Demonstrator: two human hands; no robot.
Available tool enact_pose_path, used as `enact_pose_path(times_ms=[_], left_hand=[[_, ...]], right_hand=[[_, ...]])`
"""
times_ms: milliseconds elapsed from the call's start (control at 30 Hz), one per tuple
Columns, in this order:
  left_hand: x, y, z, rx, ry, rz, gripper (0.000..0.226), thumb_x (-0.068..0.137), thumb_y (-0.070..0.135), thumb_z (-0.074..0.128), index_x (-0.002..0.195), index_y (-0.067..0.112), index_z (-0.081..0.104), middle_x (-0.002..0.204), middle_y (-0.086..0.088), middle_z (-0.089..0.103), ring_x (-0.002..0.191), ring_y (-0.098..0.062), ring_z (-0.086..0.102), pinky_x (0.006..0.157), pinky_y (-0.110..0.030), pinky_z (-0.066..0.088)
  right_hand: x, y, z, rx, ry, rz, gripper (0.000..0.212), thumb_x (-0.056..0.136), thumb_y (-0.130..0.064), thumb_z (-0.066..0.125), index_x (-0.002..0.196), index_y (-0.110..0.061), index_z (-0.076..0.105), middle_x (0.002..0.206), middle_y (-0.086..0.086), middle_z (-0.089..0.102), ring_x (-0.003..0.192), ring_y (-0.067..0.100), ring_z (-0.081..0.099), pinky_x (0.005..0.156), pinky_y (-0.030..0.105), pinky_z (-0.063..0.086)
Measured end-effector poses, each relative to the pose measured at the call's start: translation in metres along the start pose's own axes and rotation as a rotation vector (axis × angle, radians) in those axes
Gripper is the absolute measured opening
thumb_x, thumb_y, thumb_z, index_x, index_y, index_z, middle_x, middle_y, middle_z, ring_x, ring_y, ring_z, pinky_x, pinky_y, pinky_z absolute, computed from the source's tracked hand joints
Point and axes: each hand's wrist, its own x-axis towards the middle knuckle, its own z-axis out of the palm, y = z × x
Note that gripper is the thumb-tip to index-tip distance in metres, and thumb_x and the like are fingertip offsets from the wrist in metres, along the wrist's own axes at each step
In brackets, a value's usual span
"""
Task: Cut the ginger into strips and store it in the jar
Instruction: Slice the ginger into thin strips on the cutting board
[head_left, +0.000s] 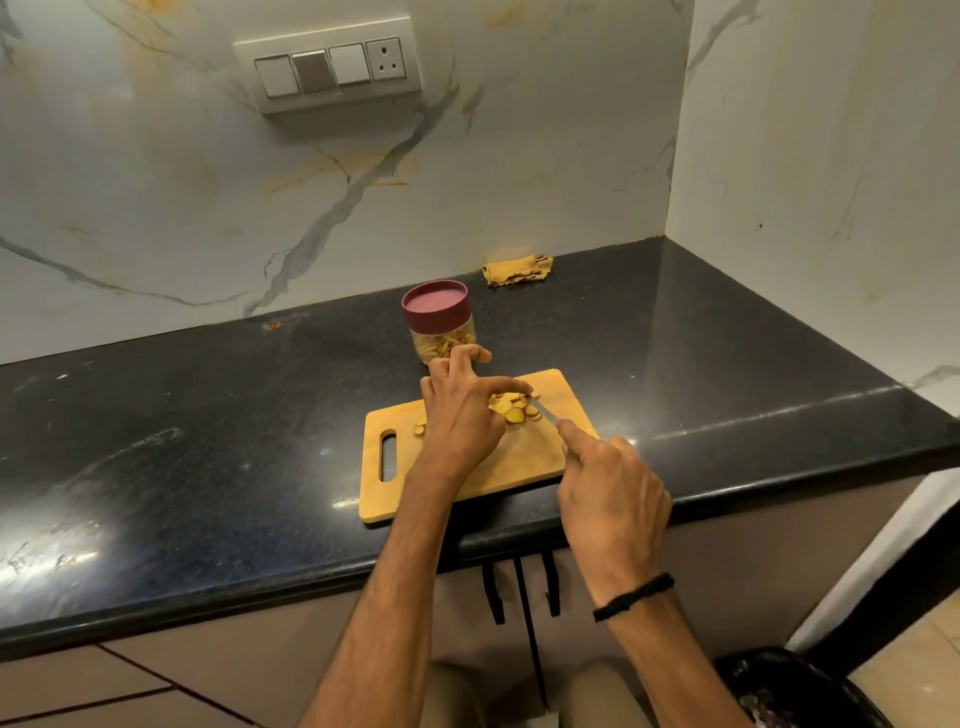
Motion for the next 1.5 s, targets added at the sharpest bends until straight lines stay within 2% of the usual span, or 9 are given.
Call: enact_pose_path(times_ms=[333,433,567,667,867,1000,1233,1367,1500], left_hand=[[-0.013,-0.034,-0.013,-0.226,0.112,-0.201,0.042,0.097,0.011,0.057,0.127,0.038,0.065,0.133,0.004,0.051,0.125,-0.020,0.038,0.102,-0.036,0.028],[-0.028,-0.062,-0.023,-0.264,0.113,-0.318,0.039,0.099,0.014,0.054,0.129,0.036,0.063,0.134,0.006,0.057,0.128,-0.021,0.043,0.110,-0.044,0.027],[-0.038,-0.075,-0.027,-0.267,0.023,-0.359,0.037,0.099,0.017,0.054,0.129,0.037,0.062,0.129,0.009,0.059,0.124,-0.021,0.045,0.112,-0.043,0.025],[-0.038,-0.072,-0.027,-0.263,-0.018,-0.355,0.036,0.098,0.022,0.059,0.131,0.038,0.061,0.129,0.008,0.059,0.123,-0.021,0.044,0.112,-0.050,0.031],[-0.044,-0.070,-0.024,-0.161,-0.016,-0.345,0.032,0.096,0.033,0.063,0.128,0.033,0.063,0.116,0.012,0.065,0.119,-0.017,0.047,0.101,-0.039,0.027],[-0.048,-0.079,-0.025,-0.163,0.011,-0.357,0.033,0.096,0.034,0.063,0.129,0.033,0.063,0.108,0.013,0.066,0.116,-0.017,0.050,0.096,-0.037,0.024],[-0.044,-0.084,-0.022,-0.126,-0.014,-0.332,0.023,0.091,0.042,0.066,0.114,0.041,0.068,0.104,0.014,0.060,0.113,-0.018,0.049,0.092,-0.038,0.028],[-0.045,-0.085,-0.020,-0.083,0.032,-0.342,0.021,0.087,0.053,0.067,0.103,0.039,0.070,0.110,0.011,0.063,0.113,-0.017,0.048,0.089,-0.036,0.025],[-0.046,-0.085,-0.020,-0.098,0.050,-0.340,0.028,0.088,0.053,0.066,0.111,0.037,0.070,0.122,0.009,0.058,0.119,-0.018,0.044,0.094,-0.036,0.025]], right_hand=[[0.005,0.002,-0.011,0.191,0.067,-0.004,0.041,0.101,-0.037,0.046,0.142,-0.038,0.045,0.099,-0.002,0.063,0.078,0.010,0.047,0.066,0.022,0.038],[0.004,-0.008,-0.002,0.376,0.040,-0.068,0.036,0.100,-0.036,0.050,0.135,-0.032,0.055,0.109,-0.001,0.070,0.093,0.018,0.062,0.075,0.026,0.045],[0.002,-0.030,0.016,0.459,-0.013,-0.101,0.040,0.101,-0.032,0.048,0.140,-0.027,0.050,0.122,0.000,0.066,0.108,0.022,0.061,0.085,0.031,0.048],[-0.001,-0.042,0.025,0.439,-0.055,-0.101,0.044,0.103,-0.030,0.044,0.146,-0.027,0.041,0.122,0.001,0.065,0.106,0.020,0.061,0.082,0.029,0.048],[-0.011,-0.048,0.032,0.381,-0.061,-0.192,0.040,0.103,-0.027,0.043,0.143,-0.026,0.045,0.111,0.000,0.068,0.097,0.020,0.064,0.072,0.031,0.049],[-0.016,-0.050,0.035,0.356,-0.077,-0.219,0.042,0.103,-0.027,0.043,0.144,-0.026,0.043,0.115,0.000,0.067,0.101,0.019,0.063,0.078,0.031,0.052],[-0.016,-0.061,0.048,0.220,-0.120,-0.228,0.047,0.103,-0.031,0.040,0.149,-0.030,0.031,0.082,-0.005,0.056,0.072,0.010,0.049,0.060,0.024,0.039],[-0.016,-0.068,0.051,0.167,-0.136,-0.247,0.048,0.103,-0.032,0.038,0.150,-0.030,0.029,0.078,-0.005,0.053,0.069,0.010,0.050,0.059,0.026,0.043],[-0.017,-0.069,0.051,0.113,-0.146,-0.257,0.048,0.104,-0.031,0.038,0.150,-0.030,0.027,0.079,-0.004,0.051,0.069,0.011,0.047,0.059,0.026,0.036]])
